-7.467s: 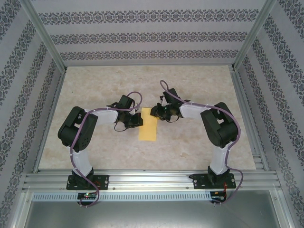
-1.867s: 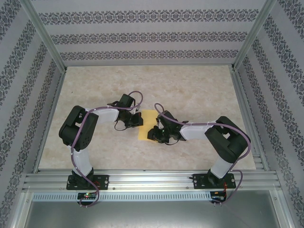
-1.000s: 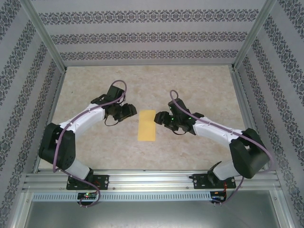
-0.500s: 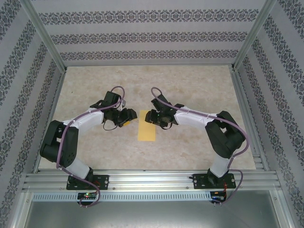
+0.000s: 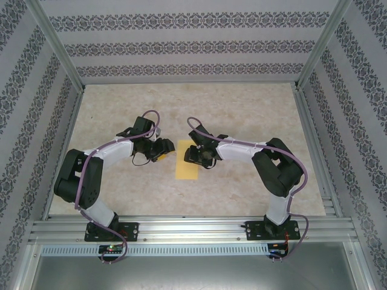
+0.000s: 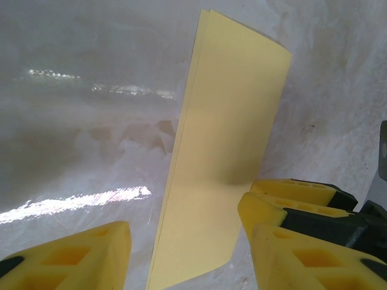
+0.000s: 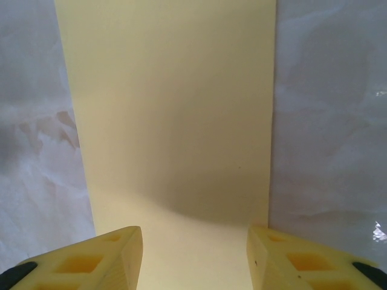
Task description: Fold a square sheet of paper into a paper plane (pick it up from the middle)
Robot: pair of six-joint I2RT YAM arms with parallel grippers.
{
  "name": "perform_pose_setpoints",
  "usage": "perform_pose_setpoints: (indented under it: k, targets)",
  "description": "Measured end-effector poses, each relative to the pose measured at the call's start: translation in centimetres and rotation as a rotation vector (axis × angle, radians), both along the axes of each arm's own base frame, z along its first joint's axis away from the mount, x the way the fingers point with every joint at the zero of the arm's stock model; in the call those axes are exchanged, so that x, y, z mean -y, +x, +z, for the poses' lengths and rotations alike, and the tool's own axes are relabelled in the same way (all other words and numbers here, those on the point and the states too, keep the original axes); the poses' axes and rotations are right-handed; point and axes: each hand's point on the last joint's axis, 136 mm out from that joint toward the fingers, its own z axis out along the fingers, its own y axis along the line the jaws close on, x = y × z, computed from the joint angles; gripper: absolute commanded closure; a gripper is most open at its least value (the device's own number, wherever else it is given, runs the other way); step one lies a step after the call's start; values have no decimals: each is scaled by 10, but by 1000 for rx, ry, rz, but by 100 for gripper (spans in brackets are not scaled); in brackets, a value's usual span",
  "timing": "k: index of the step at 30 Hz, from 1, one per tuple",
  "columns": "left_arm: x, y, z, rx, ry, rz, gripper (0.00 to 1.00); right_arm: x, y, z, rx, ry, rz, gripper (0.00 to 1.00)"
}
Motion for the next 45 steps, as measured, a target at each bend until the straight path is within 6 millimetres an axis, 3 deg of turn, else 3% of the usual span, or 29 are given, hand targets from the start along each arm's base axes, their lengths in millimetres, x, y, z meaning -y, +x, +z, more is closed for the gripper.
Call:
perform_pose_setpoints:
  k: [16,30,35,38,45]
  targets:
    - [5,-2,-23,-62,-7,-16,46,3,10,3,17,20,1,51]
    - [16,4,-22,-55,-13,-43,46,6,9,-5,24,50,-9,51]
    - [24,6,-22,-51,-14,-60,50,5,8,-5,23,93,-21,52]
    - [26,4,-24,-58,-11,-68,58,6,9,-5,21,98,-25,53]
    - [23,-10,-19,-57,-6,-70,60,4,9,-5,25,106,-27,54]
